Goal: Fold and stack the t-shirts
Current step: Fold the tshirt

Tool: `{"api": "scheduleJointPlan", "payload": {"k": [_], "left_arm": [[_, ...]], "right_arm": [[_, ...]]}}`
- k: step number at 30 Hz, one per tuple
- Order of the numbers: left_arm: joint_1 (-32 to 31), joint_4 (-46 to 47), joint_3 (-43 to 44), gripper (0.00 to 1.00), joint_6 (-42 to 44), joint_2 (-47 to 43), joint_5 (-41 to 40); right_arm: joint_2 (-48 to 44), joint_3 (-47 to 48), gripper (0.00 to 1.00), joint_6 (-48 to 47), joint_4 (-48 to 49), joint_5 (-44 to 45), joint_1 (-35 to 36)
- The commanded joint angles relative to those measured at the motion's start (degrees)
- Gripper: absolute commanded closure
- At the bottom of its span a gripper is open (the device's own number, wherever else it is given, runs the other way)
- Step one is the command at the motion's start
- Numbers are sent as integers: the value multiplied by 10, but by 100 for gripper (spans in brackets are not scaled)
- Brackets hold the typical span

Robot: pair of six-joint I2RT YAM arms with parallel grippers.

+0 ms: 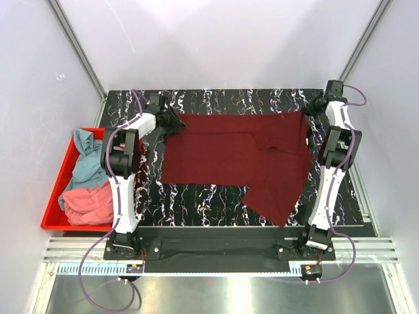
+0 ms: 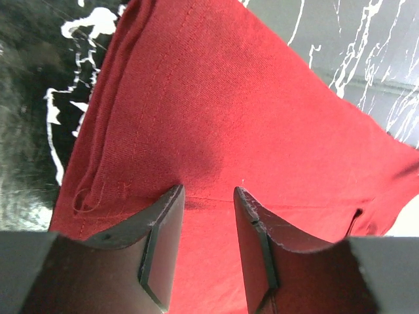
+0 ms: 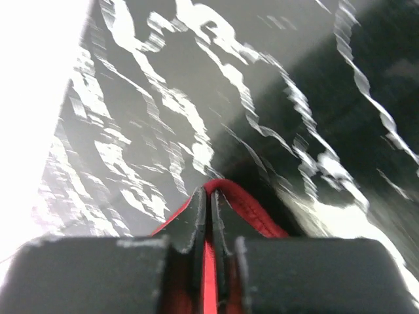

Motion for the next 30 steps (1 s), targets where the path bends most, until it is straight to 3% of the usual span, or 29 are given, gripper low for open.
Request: {"api": "scheduleJointPlan", "payload": {"k": [1, 6, 9, 15, 24, 30], "left_arm": [[3, -6, 20, 57, 2, 10, -14], [3, -21, 42, 55, 42, -7, -22], [3, -47, 73, 52, 80, -23, -23], [2, -101, 97, 50, 132, -83, -47], [-13, -150, -86, 51, 145, -251, -110], [-112, -188, -267, 51, 156, -400, -181]], "right_arm": [[45, 101, 90, 44, 17, -40, 1], [30, 120, 66, 52, -13, -35, 1], [11, 150, 54, 28, -98, -7, 1], [-56, 130, 48, -69, -258, 63, 2], [-293, -185, 45, -130, -267, 112, 79], [-502, -420, 45, -127, -239, 95, 184]]}}
